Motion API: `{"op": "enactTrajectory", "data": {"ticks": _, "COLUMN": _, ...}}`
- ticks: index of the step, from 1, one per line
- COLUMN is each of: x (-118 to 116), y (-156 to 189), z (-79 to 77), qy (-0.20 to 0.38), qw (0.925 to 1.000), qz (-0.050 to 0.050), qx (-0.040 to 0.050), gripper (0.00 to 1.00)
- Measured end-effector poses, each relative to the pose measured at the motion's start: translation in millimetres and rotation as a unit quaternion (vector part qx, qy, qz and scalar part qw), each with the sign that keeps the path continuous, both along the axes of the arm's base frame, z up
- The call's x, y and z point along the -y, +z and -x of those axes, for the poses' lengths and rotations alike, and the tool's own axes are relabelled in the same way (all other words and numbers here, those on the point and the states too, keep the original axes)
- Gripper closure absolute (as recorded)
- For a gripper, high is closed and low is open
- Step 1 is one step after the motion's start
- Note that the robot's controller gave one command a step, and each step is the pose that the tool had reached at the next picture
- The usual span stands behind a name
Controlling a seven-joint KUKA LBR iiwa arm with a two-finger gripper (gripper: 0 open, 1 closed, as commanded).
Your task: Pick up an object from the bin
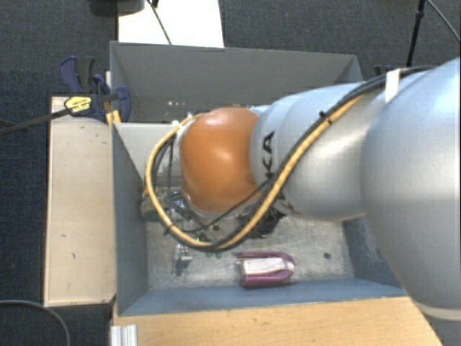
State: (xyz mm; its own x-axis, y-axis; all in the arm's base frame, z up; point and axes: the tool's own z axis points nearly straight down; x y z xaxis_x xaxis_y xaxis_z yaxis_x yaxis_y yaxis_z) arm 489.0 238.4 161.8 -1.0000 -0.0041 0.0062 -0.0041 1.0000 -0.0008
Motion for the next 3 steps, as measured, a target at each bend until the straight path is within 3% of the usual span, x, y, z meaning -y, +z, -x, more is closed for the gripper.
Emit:
{"op": "enactTrajectory", "data": {"ticks": 1, "x": 10.8, "y": -59.5, "z": -60.7, "qy": -0.042, "qw": 0.9991, "qz": -0.005, "qx": 0.0109, "gripper": 0.0}}
{"op": "enactTrajectory", "data": {"ticks": 2, "x": 12.5, "y": -57.6, "z": -65.5, "qy": -0.048, "qw": 0.9987, "qz": -0.007, "qx": 0.0175, "gripper": 1.0}}
{"op": "enactTrajectory", "data": {"ticks": 3, "x": 7.9, "y": 67.1, "z": -73.9, "qy": -0.049, "qw": 0.9988, "qz": -0.003, "qx": 0.0081, "gripper": 1.0}}
